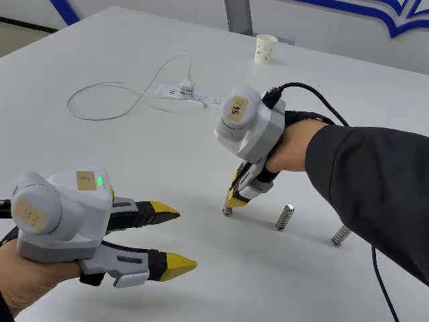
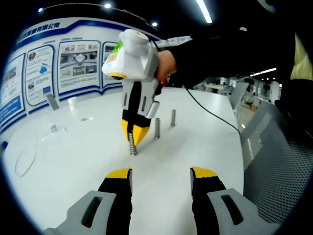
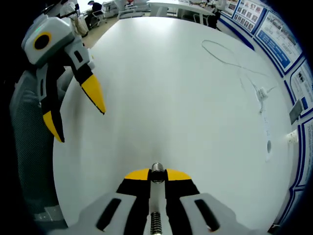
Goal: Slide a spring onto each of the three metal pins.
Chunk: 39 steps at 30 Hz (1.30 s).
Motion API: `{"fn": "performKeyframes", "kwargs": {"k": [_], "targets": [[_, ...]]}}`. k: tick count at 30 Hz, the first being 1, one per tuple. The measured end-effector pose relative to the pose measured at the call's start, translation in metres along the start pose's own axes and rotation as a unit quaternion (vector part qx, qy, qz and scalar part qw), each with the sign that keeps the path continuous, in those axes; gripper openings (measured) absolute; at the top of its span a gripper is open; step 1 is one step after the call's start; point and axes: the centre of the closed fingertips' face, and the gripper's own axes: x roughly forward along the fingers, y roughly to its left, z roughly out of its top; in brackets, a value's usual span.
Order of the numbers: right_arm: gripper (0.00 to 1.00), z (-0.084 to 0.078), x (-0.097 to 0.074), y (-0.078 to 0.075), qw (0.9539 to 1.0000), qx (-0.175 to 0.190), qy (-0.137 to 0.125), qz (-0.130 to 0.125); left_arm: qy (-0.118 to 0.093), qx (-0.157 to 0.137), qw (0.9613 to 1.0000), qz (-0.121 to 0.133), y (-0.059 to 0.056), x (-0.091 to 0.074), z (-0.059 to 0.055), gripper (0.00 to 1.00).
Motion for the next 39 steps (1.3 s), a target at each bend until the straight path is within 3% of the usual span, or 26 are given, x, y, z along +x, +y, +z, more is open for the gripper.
{"fn": "performKeyframes", "kwargs": {"k": [18, 33, 39], "targets": [[0.18, -0.002, 0.007, 0.002, 1.0, 0.0, -0.008, 0.0, 0.001, 0.001, 1.0, 0.001, 0.002, 0.0, 0.001, 0.49], [0.26, -0.007, -0.011, -0.003, 0.999, 0.019, -0.039, -0.012, 0.0, 0.002, 1.0, 0.0, 0.001, 0.002, 0.006, 0.49], [0.32, -0.017, -0.019, -0.004, 0.998, 0.027, -0.054, -0.021, 0.0, 0.002, 1.0, -0.002, 0.0, 0.005, 0.008, 0.49]]}}
